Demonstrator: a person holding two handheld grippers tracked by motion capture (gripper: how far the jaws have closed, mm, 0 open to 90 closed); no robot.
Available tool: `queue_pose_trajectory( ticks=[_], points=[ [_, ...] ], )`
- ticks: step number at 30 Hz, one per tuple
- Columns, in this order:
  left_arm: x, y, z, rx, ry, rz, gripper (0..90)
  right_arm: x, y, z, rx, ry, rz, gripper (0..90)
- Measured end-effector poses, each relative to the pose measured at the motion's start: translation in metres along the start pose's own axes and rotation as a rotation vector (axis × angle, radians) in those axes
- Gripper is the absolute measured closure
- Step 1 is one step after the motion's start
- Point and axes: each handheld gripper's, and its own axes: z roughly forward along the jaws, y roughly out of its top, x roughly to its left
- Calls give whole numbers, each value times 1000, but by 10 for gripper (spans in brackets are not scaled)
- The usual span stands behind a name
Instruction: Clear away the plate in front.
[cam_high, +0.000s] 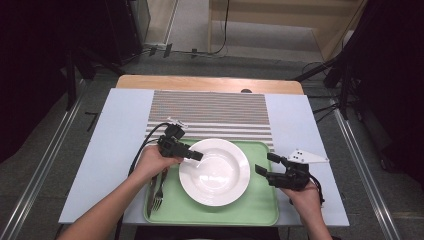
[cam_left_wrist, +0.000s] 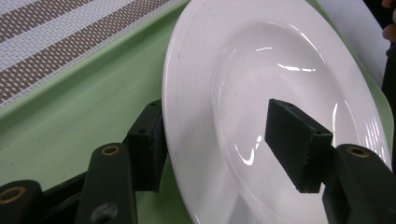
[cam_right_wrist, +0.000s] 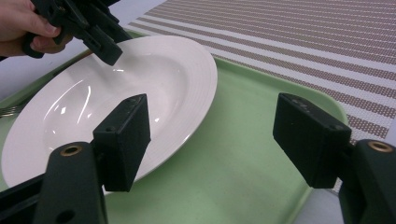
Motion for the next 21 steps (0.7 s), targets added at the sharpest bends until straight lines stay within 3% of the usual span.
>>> queue_pose_trajectory(
  ticks=[7, 12, 21],
  points=[
    [2, 4, -23, -86, -4, 2, 350, 0, 0, 1, 2, 2, -3, 266],
    [1, 4, -36, -108, -1, 5, 349, 0, 0, 1, 6, 4, -1, 266],
    [-1, -2, -57, -136, 54, 47, 349, 1, 0, 1, 9, 7, -5, 266]
  ],
)
